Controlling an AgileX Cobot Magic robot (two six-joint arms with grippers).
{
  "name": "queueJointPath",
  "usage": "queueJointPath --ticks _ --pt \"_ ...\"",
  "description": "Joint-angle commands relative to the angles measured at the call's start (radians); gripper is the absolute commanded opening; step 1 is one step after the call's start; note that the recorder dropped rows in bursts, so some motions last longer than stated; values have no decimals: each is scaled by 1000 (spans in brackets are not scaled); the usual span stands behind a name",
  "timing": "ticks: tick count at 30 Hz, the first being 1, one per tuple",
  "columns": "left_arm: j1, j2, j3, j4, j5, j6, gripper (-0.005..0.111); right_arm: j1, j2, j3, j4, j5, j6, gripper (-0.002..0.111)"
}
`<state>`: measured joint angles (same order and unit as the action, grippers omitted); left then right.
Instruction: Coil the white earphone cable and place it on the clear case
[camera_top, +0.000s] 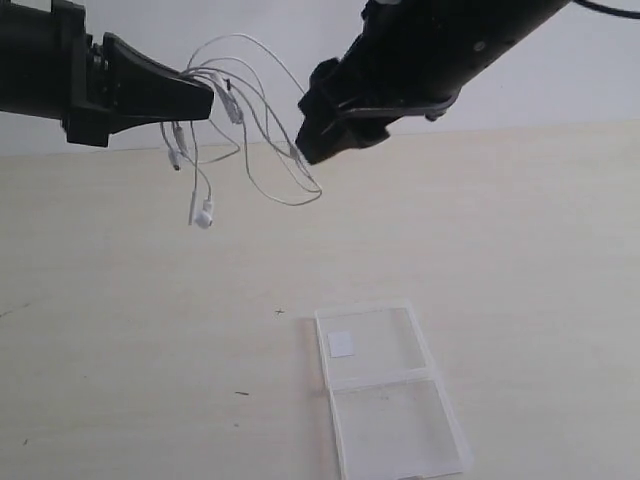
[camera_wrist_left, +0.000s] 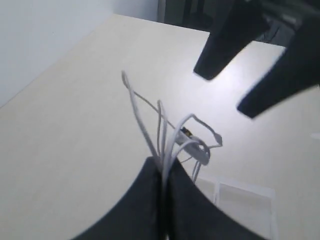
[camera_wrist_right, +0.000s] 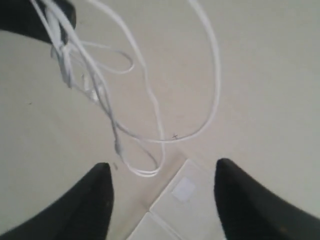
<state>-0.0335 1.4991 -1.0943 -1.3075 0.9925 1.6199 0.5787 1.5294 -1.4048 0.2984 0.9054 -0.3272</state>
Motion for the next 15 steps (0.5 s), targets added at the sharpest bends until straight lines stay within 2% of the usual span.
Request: queueJointPath --ticks 1,4,5,10,15 --pt "2 -10 1 61 3 -7 0 -5 -89 2 -210 -55 152 29" --pt "2 -10 1 135 34 -16 0 -8 -143 2 -345 -70 279 5" --pt "2 -10 1 152 47 -16 0 -14 -160 2 -366 -80 311 0" --pt "2 -10 1 161 125 -37 0 -75 -253 2 -409 -147 461 0" --pt "-4 -10 1 70 229 -58 0 -108 -326 6 -519 -178 555 0"
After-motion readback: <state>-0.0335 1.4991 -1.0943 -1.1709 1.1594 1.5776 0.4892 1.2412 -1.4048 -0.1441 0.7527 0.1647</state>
